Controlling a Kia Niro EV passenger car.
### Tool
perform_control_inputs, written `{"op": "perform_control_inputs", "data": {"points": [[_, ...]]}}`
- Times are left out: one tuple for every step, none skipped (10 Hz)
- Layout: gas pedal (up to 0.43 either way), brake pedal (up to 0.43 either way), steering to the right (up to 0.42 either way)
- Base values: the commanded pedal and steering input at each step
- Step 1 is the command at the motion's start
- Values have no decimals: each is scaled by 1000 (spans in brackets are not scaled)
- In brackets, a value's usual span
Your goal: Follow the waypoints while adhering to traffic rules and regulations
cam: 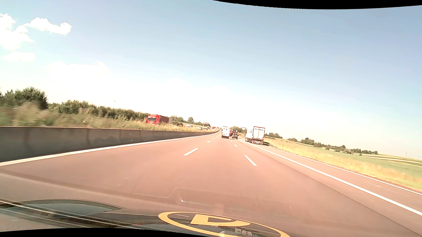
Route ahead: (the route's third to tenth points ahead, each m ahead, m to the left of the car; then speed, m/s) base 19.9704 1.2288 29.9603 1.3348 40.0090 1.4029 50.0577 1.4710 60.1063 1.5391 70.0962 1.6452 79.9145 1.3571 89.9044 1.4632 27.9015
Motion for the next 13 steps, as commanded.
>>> {"op": "perform_control_inputs", "data": {"points": [[220,0,-2],[220,0,-2],[220,0,-2],[220,0,-2],[220,0,-2],[220,0,-2],[220,0,-2],[220,0,-2],[220,0,-2],[220,0,-2],[220,0,-2],[220,0,-2],[220,0,-2]]}}
